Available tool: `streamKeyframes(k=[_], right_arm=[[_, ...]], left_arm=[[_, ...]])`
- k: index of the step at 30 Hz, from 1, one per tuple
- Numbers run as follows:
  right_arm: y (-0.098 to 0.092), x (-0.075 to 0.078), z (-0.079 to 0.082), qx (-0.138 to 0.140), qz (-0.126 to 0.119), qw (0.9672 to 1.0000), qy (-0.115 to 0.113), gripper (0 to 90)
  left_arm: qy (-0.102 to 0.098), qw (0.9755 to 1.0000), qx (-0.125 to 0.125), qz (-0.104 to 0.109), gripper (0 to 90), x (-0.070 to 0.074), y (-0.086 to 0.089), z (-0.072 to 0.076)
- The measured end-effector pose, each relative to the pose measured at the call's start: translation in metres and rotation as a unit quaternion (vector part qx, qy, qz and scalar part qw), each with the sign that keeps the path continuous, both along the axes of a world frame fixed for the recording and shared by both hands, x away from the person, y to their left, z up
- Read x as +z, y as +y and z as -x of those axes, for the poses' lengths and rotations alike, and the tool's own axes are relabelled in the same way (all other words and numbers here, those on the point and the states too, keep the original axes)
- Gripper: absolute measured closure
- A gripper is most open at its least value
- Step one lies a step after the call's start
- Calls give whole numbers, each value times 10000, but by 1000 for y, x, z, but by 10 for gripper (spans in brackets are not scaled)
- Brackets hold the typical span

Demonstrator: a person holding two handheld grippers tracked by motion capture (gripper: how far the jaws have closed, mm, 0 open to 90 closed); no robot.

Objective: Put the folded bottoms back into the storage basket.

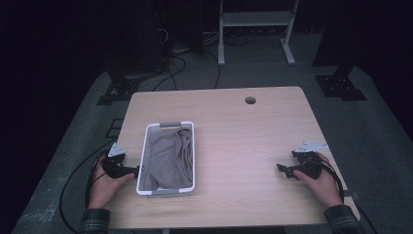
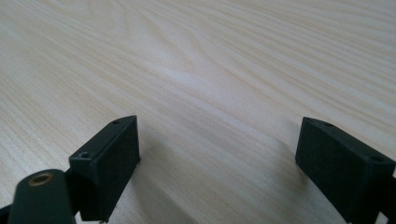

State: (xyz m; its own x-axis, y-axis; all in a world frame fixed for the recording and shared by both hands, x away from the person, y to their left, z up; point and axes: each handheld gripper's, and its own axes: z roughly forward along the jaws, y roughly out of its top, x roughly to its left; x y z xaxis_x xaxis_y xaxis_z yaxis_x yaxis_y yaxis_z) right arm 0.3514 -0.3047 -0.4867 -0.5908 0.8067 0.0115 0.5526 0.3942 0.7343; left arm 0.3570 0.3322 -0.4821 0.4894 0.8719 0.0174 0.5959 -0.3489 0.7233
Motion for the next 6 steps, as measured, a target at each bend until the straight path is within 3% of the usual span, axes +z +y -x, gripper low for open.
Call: streamKeyframes(k=[6], right_arm=[[0, 0, 0, -14, 1, 10000, 2, 122]], left_arm=[[3, 10000, -26, -9, 20, 0, 0, -1]])
